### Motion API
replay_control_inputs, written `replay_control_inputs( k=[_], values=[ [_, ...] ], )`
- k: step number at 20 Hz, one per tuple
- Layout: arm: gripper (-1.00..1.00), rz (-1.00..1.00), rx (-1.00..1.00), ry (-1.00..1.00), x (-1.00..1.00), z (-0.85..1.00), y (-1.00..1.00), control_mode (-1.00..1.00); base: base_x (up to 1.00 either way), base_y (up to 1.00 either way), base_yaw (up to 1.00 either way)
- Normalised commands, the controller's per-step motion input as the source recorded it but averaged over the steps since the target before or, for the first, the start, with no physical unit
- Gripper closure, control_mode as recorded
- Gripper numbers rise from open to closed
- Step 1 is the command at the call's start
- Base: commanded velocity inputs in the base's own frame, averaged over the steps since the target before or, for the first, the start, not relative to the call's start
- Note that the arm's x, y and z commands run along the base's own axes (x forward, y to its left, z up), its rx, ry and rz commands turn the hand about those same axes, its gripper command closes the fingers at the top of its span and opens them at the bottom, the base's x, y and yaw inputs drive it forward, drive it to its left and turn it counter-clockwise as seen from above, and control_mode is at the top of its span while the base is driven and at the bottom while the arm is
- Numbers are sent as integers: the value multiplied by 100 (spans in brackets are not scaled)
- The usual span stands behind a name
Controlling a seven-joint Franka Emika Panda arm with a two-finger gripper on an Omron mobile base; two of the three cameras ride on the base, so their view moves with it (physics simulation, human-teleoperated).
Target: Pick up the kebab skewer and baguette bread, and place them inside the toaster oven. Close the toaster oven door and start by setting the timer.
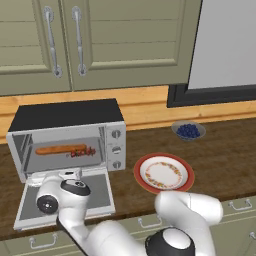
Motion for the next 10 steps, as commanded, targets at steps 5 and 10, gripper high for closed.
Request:
replay_control_inputs(
  k=[5,10],
  values=[
    [-100,0,0,0,35,0,3,-100,0,0,0],
    [-100,0,0,0,36,0,2,-100,0,0,0]
  ],
)
